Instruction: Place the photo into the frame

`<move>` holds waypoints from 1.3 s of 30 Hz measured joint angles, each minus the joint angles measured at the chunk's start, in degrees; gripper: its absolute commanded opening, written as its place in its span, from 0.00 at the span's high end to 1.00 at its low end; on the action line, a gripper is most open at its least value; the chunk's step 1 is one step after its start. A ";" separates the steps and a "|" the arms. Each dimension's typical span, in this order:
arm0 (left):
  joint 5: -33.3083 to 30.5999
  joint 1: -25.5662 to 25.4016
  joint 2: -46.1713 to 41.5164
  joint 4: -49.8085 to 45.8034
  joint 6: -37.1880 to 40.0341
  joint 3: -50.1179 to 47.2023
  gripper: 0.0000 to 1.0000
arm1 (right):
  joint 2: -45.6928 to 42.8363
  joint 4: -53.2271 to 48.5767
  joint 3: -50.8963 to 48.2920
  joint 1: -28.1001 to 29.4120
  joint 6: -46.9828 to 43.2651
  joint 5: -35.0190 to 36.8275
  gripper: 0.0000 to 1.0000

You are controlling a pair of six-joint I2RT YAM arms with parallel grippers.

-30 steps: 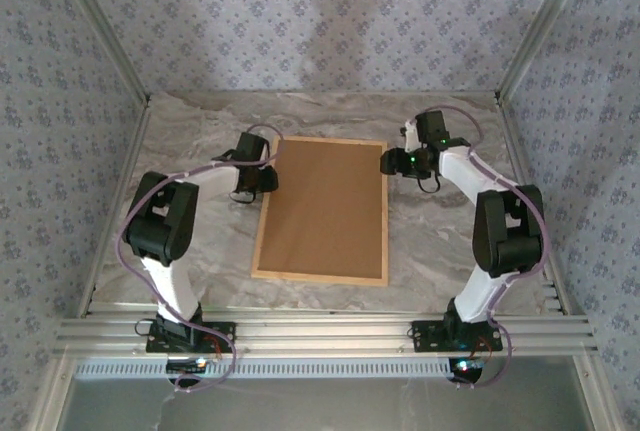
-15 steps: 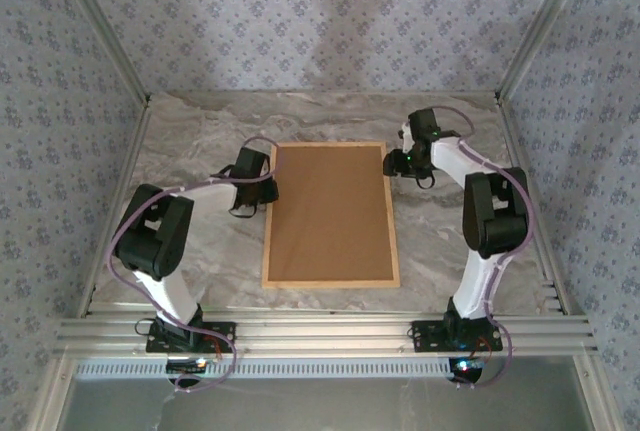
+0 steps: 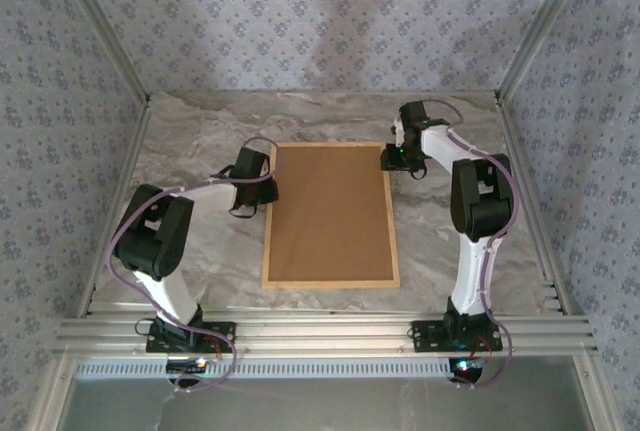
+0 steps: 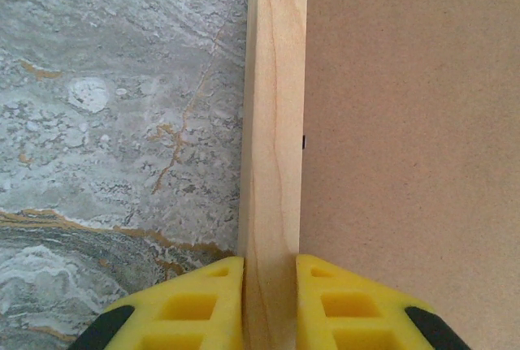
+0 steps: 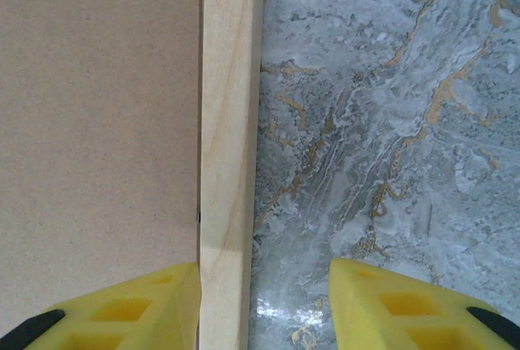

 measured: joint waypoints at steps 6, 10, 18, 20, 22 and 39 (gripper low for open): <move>0.02 0.00 0.00 0.02 0.02 0.02 0.79 | 2.64 -0.85 2.56 0.13 -0.46 0.04 0.56; 0.07 0.00 0.00 0.02 0.02 0.00 0.80 | 4.09 -1.66 3.91 0.33 -0.61 0.04 0.57; 0.15 0.00 0.00 0.02 0.20 0.02 0.80 | 5.60 -3.65 6.47 0.85 -0.94 0.46 0.58; 0.15 0.02 0.00 0.02 0.22 0.02 0.80 | 5.84 -4.09 6.95 0.98 -1.07 0.66 0.59; 0.15 0.00 0.00 0.00 0.24 0.02 0.80 | 6.03 -4.46 7.26 1.11 -1.11 0.87 0.59; 0.17 0.02 0.00 -0.24 1.09 0.15 0.80 | 9.09 -10.51 13.25 3.56 -2.89 6.25 0.61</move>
